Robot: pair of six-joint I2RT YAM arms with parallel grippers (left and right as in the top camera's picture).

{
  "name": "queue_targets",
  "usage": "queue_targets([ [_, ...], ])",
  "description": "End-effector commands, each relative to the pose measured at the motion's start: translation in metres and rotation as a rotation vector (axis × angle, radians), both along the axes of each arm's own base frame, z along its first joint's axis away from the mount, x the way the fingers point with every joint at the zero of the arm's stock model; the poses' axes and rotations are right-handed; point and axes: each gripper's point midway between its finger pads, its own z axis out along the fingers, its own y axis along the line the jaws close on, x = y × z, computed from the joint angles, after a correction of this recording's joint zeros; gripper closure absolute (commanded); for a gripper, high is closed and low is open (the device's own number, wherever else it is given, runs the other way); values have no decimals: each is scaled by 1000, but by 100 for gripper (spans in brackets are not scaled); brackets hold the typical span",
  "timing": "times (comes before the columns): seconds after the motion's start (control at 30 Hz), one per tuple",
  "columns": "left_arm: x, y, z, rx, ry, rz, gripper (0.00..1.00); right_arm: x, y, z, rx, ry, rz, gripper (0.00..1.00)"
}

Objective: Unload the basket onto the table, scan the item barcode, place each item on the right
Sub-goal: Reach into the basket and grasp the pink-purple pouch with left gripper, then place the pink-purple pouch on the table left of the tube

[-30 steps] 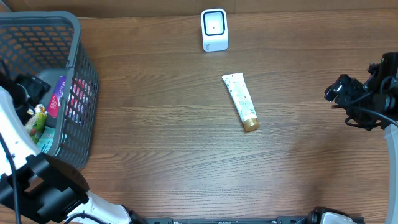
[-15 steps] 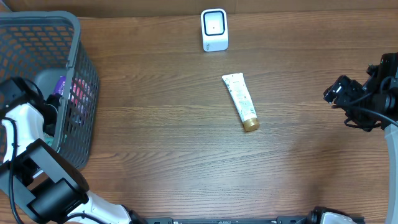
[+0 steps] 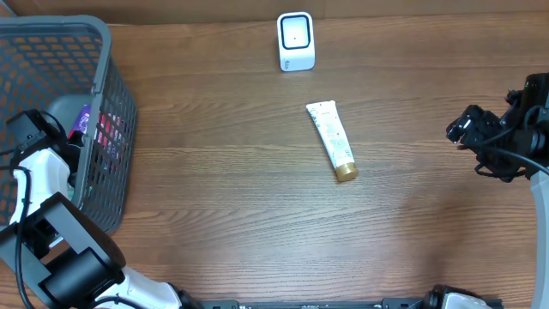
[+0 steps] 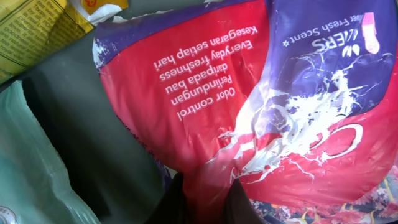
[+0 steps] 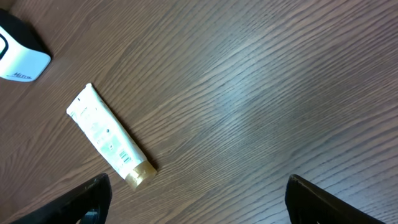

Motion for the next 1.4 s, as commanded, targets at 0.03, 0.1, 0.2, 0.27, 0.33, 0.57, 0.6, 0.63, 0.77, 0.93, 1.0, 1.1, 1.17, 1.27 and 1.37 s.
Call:
queue_targets([
  [0.03, -7, -3, 8, -32, 30, 4, 96, 2, 0, 8, -2, -22, 2, 10],
  [0.1, -3, -1, 27, -27, 22, 4, 96, 2, 0, 8, -2, -22, 2, 10],
  [0.2, 1, 6, 78, 13, -5, 10, 96, 2, 0, 8, -2, -22, 2, 10],
  [0.27, -1, 10, 112, 57, -26, 21, 96, 2, 0, 8, -2, -22, 2, 10],
  [0.33, -8, 14, 170, 139, -76, 42, 96, 2, 0, 8, -2, -22, 2, 10],
  [0.57, -44, -7, 291, 302, -234, 70, 96, 2, -1, 9, -2, -24, 2, 10],
  [0.6, -50, -13, 305, 321, -261, 70, 96, 2, -1, 9, -2, -25, 2, 10],
  [0.63, -57, -20, 318, 339, -288, 67, 96, 2, -1, 9, -2, -25, 2, 10],
  [0.77, -75, -55, 352, 385, -375, 23, 96, 2, -1, 9, -2, -24, 2, 10],
  [0.93, -74, -121, 345, 326, -361, -164, 96, 2, 0, 9, -2, -24, 2, 10],
  [1.0, -66, -145, 326, 282, -312, -257, 96, 2, 0, 9, -2, -24, 2, 10],
  [1.1, -51, -180, 290, 232, -227, -410, 96, 2, 0, 9, -2, -24, 2, 10],
  [1.17, -40, -207, 260, 199, -160, -524, 96, 2, 0, 9, -2, -24, 2, 10],
  [1.27, -23, -259, 192, 144, -26, -714, 96, 2, 0, 9, -2, -24, 2, 10],
  [1.37, -12, -295, 147, 124, 38, -823, 96, 2, 0, 9, -2, -24, 2, 10],
])
